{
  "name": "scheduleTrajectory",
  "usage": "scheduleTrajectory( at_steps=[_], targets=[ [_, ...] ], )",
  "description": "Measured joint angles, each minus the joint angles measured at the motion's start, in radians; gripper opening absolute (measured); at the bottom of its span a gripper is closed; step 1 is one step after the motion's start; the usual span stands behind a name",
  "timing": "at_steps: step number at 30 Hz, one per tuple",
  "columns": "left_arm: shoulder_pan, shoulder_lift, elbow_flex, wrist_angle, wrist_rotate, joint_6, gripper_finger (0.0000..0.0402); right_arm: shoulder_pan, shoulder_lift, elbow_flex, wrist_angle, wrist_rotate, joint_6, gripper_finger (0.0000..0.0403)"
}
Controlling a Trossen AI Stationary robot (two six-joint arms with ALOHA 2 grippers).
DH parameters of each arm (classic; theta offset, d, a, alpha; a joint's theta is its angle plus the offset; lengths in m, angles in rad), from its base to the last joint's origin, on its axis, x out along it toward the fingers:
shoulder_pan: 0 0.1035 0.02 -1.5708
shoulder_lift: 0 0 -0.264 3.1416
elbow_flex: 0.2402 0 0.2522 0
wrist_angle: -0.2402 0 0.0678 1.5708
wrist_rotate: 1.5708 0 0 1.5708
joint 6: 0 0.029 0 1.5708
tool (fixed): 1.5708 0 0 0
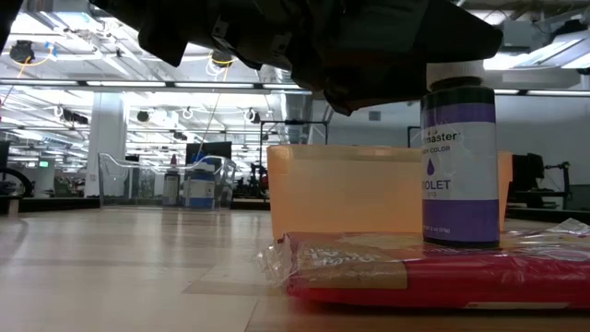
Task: Pick & Place Food Item
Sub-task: Put the violet food coloring bottle into the transparent bin
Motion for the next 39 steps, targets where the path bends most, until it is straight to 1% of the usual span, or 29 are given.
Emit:
scheduleTrajectory(
  at_steps=[5, 12, 16, 19, 22, 24, 27, 28, 30, 33, 35, 37, 39],
  targets=[
    [0.0, 0.0, 0.0, -0.001, 0.0, -0.014, 0.0174, 0.009, 0.0, 0.0, 0.0, 0.0, 0.012, 0.0205],
    [0.003, -0.002, 0.0, -0.008, -0.001, -0.02, 0.0111, 0.019, 0.0, 0.0, 0.0, 0.001, 0.027, 0.02],
    [0.007, -0.006, 0.0, -0.01, -0.001, -0.011, 0.0111, 0.02, 0.0, 0.0, 0.0, 0.0, 0.027, 0.0191],
    [0.009, -0.048, -0.001, -0.025, -0.041, 0.029, 0.0111, 0.02, 0.0, 0.0, 0.0, 0.001, 0.026, 0.0186],
    [0.014, -0.143, 0.0, -0.112, -0.138, 0.075, 0.0111, 0.02, 0.0, 0.0, 0.01, 0.001, 0.022, 0.0182],
    [0.016, -0.224, 0.001, -0.24, -0.253, 0.094, 0.0111, 0.02, 0.0, 0.0, 0.011, 0.001, 0.021, 0.0181],
    [0.019, -0.356, 0.0, -0.46, -0.465, 0.1, 0.0111, 0.027, 0.0, 0.0, 0.015, 0.004, 0.018, 0.018],
    [0.019, -0.408, -0.003, -0.528, -0.529, 0.082, 0.0111, 0.031, 0.0, 0.0, 0.018, 0.008, 0.018, 0.018],
    [0.019, -0.506, -0.027, -0.601, -0.62, 0.027, 0.0111, 0.04, 0.0, 0.0, 0.018, 0.012, 0.018, 0.018],
    [0.018, -0.655, -0.112, -0.687, -0.734, -0.079, 0.0111, 0.057, 0.0, 0.0, 0.018, 0.045, 0.011, 0.0179],
    [0.018, -0.746, -0.19, -0.729, -0.83, -0.155, 0.0111, 0.069, 0.0, 0.0, 0.018, 0.065, 0.007, 0.0179],
    [0.023, -0.832, -0.275, -0.741, -0.927, -0.223, 0.0111, 0.077, 0.0, 0.0, 0.017, 0.084, 0.007, 0.018],
    [0.044, -0.908, -0.36, -0.739, -0.991, -0.283, 0.0111, 0.08, 0.0, 0.0, 0.017, 0.087, 0.008, 0.018]
  ],
)
